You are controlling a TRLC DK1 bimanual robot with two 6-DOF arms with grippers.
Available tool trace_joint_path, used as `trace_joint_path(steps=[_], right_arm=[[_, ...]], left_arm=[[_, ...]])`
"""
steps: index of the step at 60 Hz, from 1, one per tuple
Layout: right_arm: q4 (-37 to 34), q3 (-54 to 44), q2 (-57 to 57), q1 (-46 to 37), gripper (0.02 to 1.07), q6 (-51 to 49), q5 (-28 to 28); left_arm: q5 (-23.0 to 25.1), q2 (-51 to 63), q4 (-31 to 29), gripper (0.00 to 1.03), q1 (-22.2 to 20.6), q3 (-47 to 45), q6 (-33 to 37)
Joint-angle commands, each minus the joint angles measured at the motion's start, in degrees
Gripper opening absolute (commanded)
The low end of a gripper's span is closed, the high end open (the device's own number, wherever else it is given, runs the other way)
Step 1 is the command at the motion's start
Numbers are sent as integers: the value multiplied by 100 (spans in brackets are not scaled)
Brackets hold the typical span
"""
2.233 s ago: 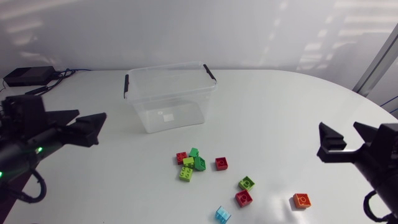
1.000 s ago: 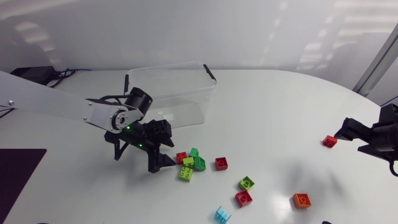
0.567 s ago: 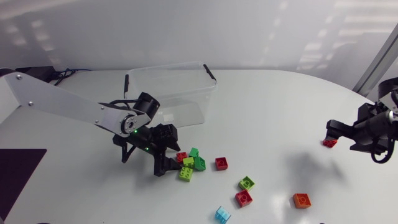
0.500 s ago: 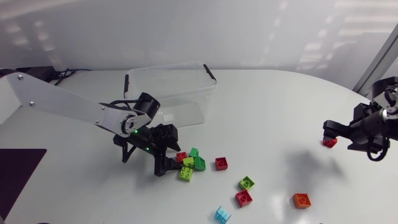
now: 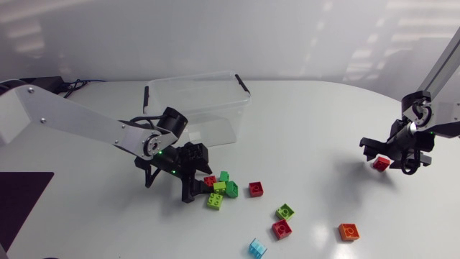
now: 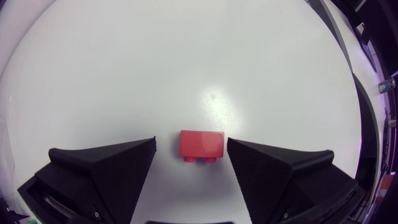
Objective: Place the duplo bricks in the container
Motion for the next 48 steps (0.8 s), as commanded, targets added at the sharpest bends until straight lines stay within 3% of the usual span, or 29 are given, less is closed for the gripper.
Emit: trace_joint_path(steps=[1, 10, 18, 27, 48], right_arm=[[142, 116, 189, 38, 62, 167, 116], [327, 125, 277, 3, 33, 132, 204], [432, 37, 259, 12, 23, 53, 177], [485, -218, -137, 117, 17, -17, 169], [248, -569, -1068, 416, 17, -167, 98]], left_arm=[[95, 179, 59, 61, -45, 121, 179], [148, 205, 94, 50, -106, 104, 179], [148, 205, 86, 46, -133, 121, 179], [148, -50, -11, 42, -71, 25, 188], [139, -1544, -363, 41, 474, -344, 179]])
